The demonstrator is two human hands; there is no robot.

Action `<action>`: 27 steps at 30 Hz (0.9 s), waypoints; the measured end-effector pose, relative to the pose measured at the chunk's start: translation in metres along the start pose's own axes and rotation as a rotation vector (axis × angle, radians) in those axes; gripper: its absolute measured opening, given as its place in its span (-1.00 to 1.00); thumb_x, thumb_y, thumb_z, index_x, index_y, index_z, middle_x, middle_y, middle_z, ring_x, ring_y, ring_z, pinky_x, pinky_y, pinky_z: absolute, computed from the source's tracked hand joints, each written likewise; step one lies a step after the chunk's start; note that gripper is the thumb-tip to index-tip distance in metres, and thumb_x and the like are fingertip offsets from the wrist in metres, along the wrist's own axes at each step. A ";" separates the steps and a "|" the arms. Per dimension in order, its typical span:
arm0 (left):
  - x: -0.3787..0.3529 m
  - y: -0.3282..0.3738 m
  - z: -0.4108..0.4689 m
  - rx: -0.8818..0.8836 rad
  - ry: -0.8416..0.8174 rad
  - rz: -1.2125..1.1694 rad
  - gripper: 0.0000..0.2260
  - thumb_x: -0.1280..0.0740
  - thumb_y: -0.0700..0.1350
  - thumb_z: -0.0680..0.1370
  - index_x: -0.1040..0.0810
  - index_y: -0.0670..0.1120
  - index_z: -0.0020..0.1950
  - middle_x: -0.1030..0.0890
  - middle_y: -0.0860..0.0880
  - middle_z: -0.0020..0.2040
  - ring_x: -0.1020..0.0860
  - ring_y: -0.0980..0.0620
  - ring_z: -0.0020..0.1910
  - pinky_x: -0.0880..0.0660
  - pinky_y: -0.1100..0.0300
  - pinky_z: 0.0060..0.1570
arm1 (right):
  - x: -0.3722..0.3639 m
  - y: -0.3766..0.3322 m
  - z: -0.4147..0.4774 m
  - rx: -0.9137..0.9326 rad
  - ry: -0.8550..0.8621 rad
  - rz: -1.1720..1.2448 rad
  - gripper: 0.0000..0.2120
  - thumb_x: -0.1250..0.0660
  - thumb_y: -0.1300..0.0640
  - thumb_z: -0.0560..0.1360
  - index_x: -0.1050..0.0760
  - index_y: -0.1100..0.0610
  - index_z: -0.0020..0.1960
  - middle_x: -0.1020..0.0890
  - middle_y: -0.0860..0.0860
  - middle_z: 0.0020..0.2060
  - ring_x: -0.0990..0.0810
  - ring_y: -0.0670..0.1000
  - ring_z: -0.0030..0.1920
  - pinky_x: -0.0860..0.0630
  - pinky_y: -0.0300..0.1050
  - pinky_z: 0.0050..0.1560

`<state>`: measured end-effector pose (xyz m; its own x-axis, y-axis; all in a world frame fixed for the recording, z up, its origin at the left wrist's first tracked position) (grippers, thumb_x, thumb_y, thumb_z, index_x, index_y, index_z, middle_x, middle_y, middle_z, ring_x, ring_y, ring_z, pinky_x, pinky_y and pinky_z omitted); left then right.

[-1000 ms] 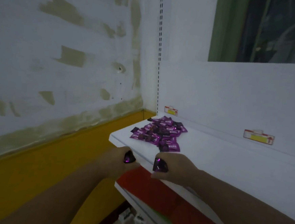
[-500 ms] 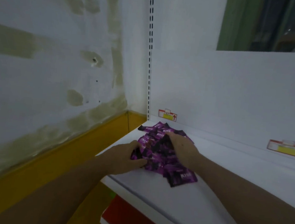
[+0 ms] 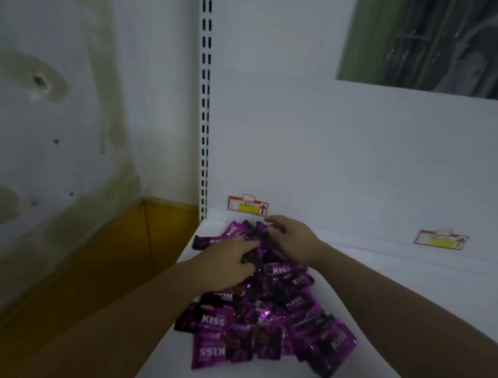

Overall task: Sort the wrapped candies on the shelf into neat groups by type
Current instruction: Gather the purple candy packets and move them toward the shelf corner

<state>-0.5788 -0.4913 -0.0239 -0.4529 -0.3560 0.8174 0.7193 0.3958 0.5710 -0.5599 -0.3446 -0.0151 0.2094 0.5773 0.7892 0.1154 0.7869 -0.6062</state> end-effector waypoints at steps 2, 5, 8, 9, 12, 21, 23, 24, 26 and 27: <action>-0.003 -0.004 0.006 -0.052 0.000 0.040 -0.70 -0.26 -0.06 0.47 -0.49 0.12 0.20 -0.46 0.07 0.13 -0.44 0.14 0.08 -0.41 0.19 0.14 | 0.002 0.006 0.000 -0.041 -0.016 0.041 -0.61 -0.11 -0.08 0.60 -0.35 0.01 0.38 -0.43 -0.01 0.34 -0.40 -0.01 0.30 -0.23 -0.23 0.22; -0.005 -0.008 0.009 -0.103 -0.021 0.019 -0.62 -0.31 -0.07 0.47 -0.46 0.13 0.28 -0.41 0.10 0.26 -0.36 0.16 0.19 -0.31 0.22 0.23 | 0.012 0.016 -0.009 -0.067 0.039 -0.028 -0.60 -0.13 -0.15 0.57 -0.38 -0.02 0.34 -0.40 -0.05 0.36 -0.34 -0.02 0.34 -0.19 -0.18 0.27; -0.006 -0.007 0.011 -0.153 -0.042 -0.027 -0.57 -0.30 -0.07 0.49 -0.38 0.18 0.34 -0.40 0.12 0.30 -0.35 0.20 0.20 -0.28 0.28 0.20 | 0.020 0.024 -0.026 -0.065 0.062 -0.157 -0.60 -0.14 -0.12 0.57 -0.38 0.01 0.34 -0.41 -0.03 0.35 -0.34 0.00 0.35 -0.20 -0.13 0.33; -0.007 -0.007 0.011 -0.163 -0.044 -0.030 -0.55 -0.30 -0.06 0.50 -0.35 0.19 0.37 -0.38 0.12 0.32 -0.33 0.21 0.22 -0.26 0.30 0.20 | 0.022 0.025 -0.033 -0.058 0.070 -0.197 -0.59 -0.14 -0.12 0.57 -0.37 0.03 0.35 -0.41 -0.02 0.35 -0.34 0.01 0.35 -0.21 -0.10 0.34; -0.006 -0.006 0.013 -0.188 -0.044 -0.012 -0.53 -0.29 0.02 0.52 -0.29 0.17 0.41 -0.32 0.15 0.35 -0.24 0.25 0.24 -0.17 0.29 0.24 | 0.025 0.030 -0.055 -0.051 0.107 -0.261 -0.57 -0.15 -0.14 0.56 -0.38 0.05 0.33 -0.43 0.00 0.33 -0.36 0.02 0.33 -0.23 -0.11 0.30; -0.011 0.053 0.037 -0.234 -0.062 0.332 -0.56 -0.07 0.10 0.61 -0.21 0.04 0.48 -0.17 -0.03 0.51 -0.07 -0.02 0.49 -0.02 -0.03 0.46 | 0.042 0.046 -0.131 -0.141 0.125 -0.381 -0.49 -0.20 -0.16 0.53 -0.27 0.01 0.42 -0.27 0.04 0.44 -0.22 0.04 0.43 -0.14 -0.07 0.39; -0.023 0.077 0.040 -0.249 -0.083 0.394 -0.57 -0.04 0.11 0.62 -0.18 0.08 0.48 -0.14 -0.01 0.52 -0.05 -0.01 0.50 -0.01 -0.08 0.45 | 0.047 0.051 -0.158 -0.123 0.112 -0.457 -0.45 -0.19 -0.18 0.52 -0.24 0.00 0.44 -0.21 0.05 0.48 -0.15 0.04 0.46 -0.08 -0.06 0.43; -0.031 0.090 0.040 -0.265 -0.091 0.416 -0.57 -0.04 0.11 0.61 -0.18 0.09 0.48 -0.14 -0.01 0.52 -0.05 0.00 0.50 -0.01 -0.08 0.45 | 0.051 0.053 -0.173 -0.103 0.112 -0.506 -0.45 -0.18 -0.18 0.53 -0.22 0.00 0.45 -0.19 0.06 0.48 -0.13 0.05 0.47 -0.06 -0.05 0.45; -0.049 0.119 0.040 -0.309 -0.091 0.480 -0.57 -0.02 0.13 0.61 -0.17 0.10 0.48 -0.15 0.02 0.52 -0.05 0.03 0.49 0.01 -0.05 0.46 | 0.061 0.059 -0.205 -0.077 0.124 -0.570 -0.44 -0.16 -0.18 0.54 -0.19 0.00 0.47 -0.15 0.06 0.50 -0.08 0.06 0.49 -0.01 -0.03 0.46; -0.060 0.135 0.040 -0.325 -0.086 0.507 -0.56 -0.02 0.14 0.61 -0.16 0.10 0.48 -0.15 0.03 0.52 -0.05 0.04 0.49 0.03 -0.02 0.46 | 0.067 0.063 -0.223 -0.077 0.131 -0.582 -0.44 -0.14 -0.19 0.54 -0.17 -0.01 0.48 -0.13 0.06 0.50 -0.06 0.06 0.49 0.00 -0.01 0.46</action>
<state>-0.4762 -0.3826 0.0073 -0.0434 -0.1155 0.9924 0.9744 0.2143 0.0676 -0.3220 -0.3048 -0.0226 0.2076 0.0208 0.9780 0.3162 0.9447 -0.0872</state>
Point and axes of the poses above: each hand's wrist, its own z-axis towards the middle knuckle, its own x-axis out of the back of the hand, y = z × x, the point moved 6 cm from there along z, towards the middle knuckle
